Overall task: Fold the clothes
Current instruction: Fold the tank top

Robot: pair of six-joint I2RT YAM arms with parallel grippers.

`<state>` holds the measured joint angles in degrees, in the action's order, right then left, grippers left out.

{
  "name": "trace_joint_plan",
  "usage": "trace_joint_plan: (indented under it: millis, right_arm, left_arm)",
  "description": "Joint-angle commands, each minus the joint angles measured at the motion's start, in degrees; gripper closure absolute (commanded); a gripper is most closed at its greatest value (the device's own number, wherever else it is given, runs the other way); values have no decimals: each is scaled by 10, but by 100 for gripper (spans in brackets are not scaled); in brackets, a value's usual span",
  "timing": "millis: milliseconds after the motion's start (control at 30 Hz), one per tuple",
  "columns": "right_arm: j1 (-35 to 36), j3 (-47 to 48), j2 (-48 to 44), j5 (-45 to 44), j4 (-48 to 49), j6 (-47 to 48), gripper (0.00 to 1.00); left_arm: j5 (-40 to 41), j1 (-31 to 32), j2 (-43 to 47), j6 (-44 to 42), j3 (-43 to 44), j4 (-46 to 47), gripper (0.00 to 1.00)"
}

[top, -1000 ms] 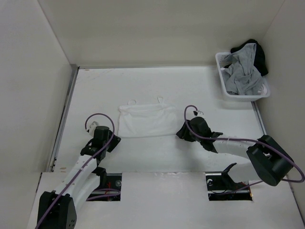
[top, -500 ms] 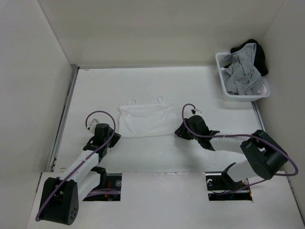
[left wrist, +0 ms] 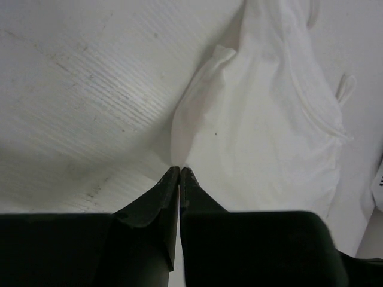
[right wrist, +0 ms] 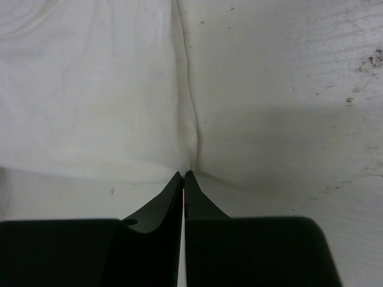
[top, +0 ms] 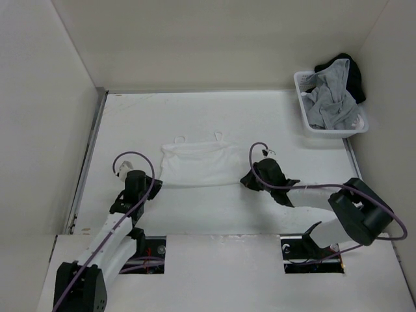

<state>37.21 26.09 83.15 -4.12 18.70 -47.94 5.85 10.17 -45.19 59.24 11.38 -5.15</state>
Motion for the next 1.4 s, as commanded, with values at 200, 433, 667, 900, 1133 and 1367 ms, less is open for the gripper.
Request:
trace_joint_plan:
  millis: [200,433,667,900,1133,1367]
  right_arm:
    - [97,-5,-329,-96,-204,10,97]
    - [228,150,-522,-202,-508,-15,96]
    - [245,189,-456,-202,-490,10,96]
    - [4,121,-262,15,-249,65,96]
    - [-111,229,-12,68,-162,102,95]
    - [-149,296,63,91,-152,106,95]
  left_arm:
    - [36,59,197,-47,132,-172,100]
    - [66,75,241,-112,340,-312,100]
    - [47,84,216,-88,314,-310,100]
    - [18,52,8,-84,210,-77,100]
    - [-19,-7,-305,-72,300,119,100]
    - [-19,-6,-356,-57,325,151,100]
